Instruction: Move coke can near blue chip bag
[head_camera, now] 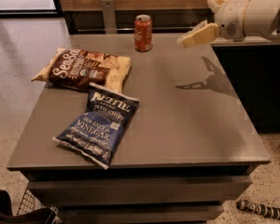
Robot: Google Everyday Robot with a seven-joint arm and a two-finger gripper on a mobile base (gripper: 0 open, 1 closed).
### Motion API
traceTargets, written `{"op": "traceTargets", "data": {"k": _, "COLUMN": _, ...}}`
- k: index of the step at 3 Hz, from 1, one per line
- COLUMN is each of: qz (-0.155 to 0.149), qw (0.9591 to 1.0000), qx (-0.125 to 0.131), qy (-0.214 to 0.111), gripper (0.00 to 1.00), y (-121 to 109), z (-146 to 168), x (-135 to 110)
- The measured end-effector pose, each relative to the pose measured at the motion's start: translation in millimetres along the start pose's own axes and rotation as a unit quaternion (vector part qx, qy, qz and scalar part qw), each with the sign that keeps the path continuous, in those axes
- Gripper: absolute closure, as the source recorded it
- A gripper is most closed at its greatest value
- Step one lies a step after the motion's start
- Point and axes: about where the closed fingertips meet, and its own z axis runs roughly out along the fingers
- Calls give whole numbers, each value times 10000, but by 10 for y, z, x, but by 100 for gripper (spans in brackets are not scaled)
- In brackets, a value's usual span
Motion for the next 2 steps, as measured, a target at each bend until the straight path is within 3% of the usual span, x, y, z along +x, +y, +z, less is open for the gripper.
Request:
{"op": "traceTargets", "data": {"k": 1, "qz": 238, "qw": 9996, "qx": -10, "qy": -162, "gripper": 0, "y": -5, "z": 75, "x": -8}}
{"op": "traceTargets", "data": {"k": 2, "qz": 238, "qw": 9996, "qx": -11, "qy": -162, "gripper": 0, "y": -5, "z": 76, "x": -8}}
